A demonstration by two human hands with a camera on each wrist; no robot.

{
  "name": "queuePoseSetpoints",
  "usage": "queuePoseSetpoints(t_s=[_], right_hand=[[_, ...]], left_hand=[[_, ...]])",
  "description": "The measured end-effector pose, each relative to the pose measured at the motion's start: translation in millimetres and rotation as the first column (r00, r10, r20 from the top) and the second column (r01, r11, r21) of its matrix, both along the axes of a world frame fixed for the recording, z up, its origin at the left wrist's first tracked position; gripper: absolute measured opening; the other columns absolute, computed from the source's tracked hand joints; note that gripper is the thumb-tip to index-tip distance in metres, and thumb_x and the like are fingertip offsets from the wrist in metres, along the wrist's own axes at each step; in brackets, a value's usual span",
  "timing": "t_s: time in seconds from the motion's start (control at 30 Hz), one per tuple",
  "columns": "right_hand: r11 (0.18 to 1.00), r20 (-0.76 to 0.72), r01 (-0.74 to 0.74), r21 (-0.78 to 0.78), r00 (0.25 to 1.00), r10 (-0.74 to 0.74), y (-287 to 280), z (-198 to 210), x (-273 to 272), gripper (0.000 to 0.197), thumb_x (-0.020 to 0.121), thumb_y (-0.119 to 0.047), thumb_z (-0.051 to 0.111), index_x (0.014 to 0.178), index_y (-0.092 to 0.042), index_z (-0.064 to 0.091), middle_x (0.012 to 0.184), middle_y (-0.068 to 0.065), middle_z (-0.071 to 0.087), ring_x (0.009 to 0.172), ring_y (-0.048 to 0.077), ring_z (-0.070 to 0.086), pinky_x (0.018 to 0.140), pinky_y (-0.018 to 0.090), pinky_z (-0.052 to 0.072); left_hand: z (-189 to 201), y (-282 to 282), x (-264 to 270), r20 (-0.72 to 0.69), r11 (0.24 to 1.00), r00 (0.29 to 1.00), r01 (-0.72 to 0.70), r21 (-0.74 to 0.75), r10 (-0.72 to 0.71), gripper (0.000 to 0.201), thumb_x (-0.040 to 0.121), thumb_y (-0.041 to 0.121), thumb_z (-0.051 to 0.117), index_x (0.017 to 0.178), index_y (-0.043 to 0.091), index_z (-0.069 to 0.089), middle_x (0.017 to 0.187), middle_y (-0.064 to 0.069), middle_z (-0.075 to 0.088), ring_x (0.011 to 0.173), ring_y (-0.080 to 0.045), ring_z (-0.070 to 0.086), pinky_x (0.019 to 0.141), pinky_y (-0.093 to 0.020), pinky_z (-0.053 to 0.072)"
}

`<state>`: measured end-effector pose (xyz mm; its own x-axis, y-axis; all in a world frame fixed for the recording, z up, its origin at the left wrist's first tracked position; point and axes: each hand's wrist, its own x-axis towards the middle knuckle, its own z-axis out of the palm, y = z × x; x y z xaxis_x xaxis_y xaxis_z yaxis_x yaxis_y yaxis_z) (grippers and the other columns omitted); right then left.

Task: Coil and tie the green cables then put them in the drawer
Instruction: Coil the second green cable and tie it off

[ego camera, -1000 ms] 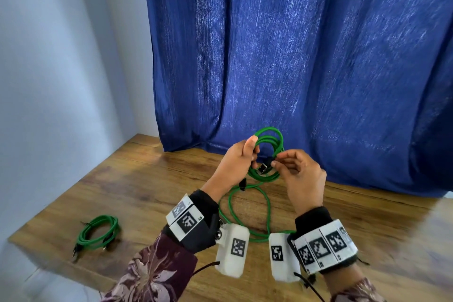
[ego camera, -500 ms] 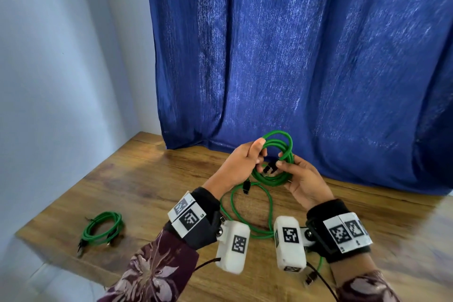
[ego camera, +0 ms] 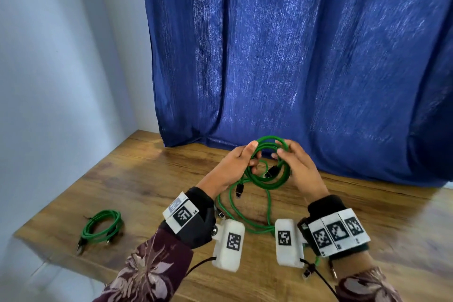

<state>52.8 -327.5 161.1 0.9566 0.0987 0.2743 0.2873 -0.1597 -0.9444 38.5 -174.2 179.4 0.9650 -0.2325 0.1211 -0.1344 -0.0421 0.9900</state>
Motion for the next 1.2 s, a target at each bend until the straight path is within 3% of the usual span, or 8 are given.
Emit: queuePoseSetpoints(t_s=[0.13,0.27,0.4,0.53,0.67,0.8,0.93,1.2], right_hand=[[0.98,0.244,-0.017,-0.198,0.968,0.066,-5,0,-1,0.039,0.094,-0.02,0.045,0.133,-0.025,0.046,0.112,-0.004,0.066,0.098,0.004,0.062,0.098,0.021,0.041],[0.941,0.216,-0.084,-0.329,0.963,0.162,-19,-1,5,0.052,0.083,-0.02,0.062,0.132,-0.029,0.048,0.107,-0.004,0.07,0.103,-0.002,0.061,0.1,0.019,0.04],[0.889,0.332,0.068,-0.453,0.938,0.097,-19,1,6,0.058,0.077,-0.001,0.07,0.128,-0.023,0.054,0.112,-0.01,0.064,0.086,-0.022,0.054,0.089,0.0,0.035],[0.871,0.286,0.068,-0.486,0.954,0.085,-21,-9,0,0.063,0.08,-0.006,0.068,0.136,-0.023,0.045,0.12,0.0,0.063,0.099,0.001,0.058,0.098,0.022,0.043],[0.981,0.228,-0.138,-0.139,0.959,0.167,-13,-2,-13,0.048,0.093,-0.028,0.043,0.139,-0.029,0.032,0.13,-0.004,0.054,0.123,-0.001,0.047,0.104,0.012,0.03],[0.965,0.242,-0.173,-0.199,0.945,0.22,-12,3,-11,0.038,0.096,-0.023,0.038,0.132,-0.028,0.049,0.098,-0.01,0.068,0.083,0.014,0.06,0.085,0.02,0.041],[0.928,0.118,-0.346,-0.137,0.925,0.362,-29,-3,-13,0.037,0.096,-0.003,0.041,0.13,-0.017,0.048,0.074,-0.016,0.065,0.062,-0.002,0.047,0.063,0.009,0.039],[0.998,0.196,-0.003,-0.057,0.98,0.014,-17,-35,-17,0.032,0.085,-0.014,0.05,0.104,-0.034,0.066,0.106,0.002,0.068,0.102,0.016,0.062,0.094,0.028,0.044]], left_hand=[[-1,2,0,0.003,1.0,1.0,0.012,-0.021,-0.012,0.04,0.102,0.028,0.024,0.075,0.011,0.048,0.052,0.008,0.035,0.046,-0.002,0.042,0.053,-0.01,0.039],[-4,6,-2,0.002,0.996,0.998,0.057,-0.064,-0.057,0.039,0.102,0.028,0.024,0.077,0.012,0.049,0.051,0.011,0.035,0.048,-0.001,0.041,0.054,-0.01,0.037],[-11,2,-3,-0.013,0.993,0.995,0.095,-0.071,-0.096,0.038,0.102,0.03,0.023,0.079,0.013,0.049,0.05,0.013,0.037,0.051,-0.002,0.041,0.058,-0.013,0.037],[-11,0,-4,-0.013,0.998,0.998,0.058,0.015,-0.058,0.037,0.102,0.029,0.025,0.077,0.014,0.048,0.057,0.008,0.035,0.051,-0.002,0.04,0.056,-0.014,0.035],[-8,-3,0,0.045,0.992,0.998,0.032,0.125,-0.038,0.035,0.102,0.022,0.027,0.075,0.014,0.047,0.061,0.003,0.034,0.047,0.001,0.04,0.055,-0.013,0.035],[-8,-11,-7,0.026,0.99,0.994,0.105,0.094,-0.108,0.035,0.102,0.018,0.026,0.075,0.014,0.048,0.061,0.002,0.033,0.052,-0.002,0.037,0.055,-0.011,0.036],[-15,-11,-12,-0.089,0.988,0.984,0.154,-0.007,-0.154,0.035,0.102,0.02,0.028,0.081,0.011,0.054,0.062,0.001,0.04,0.051,0.001,0.052,0.059,-0.013,0.045],[-18,-10,-7,-0.385,0.973,0.909,0.078,-0.218,-0.159,0.023,0.096,0.026,0.046,0.095,0.01,0.063,0.067,0.003,0.07,0.065,-0.011,0.069,0.063,-0.025,0.056]])
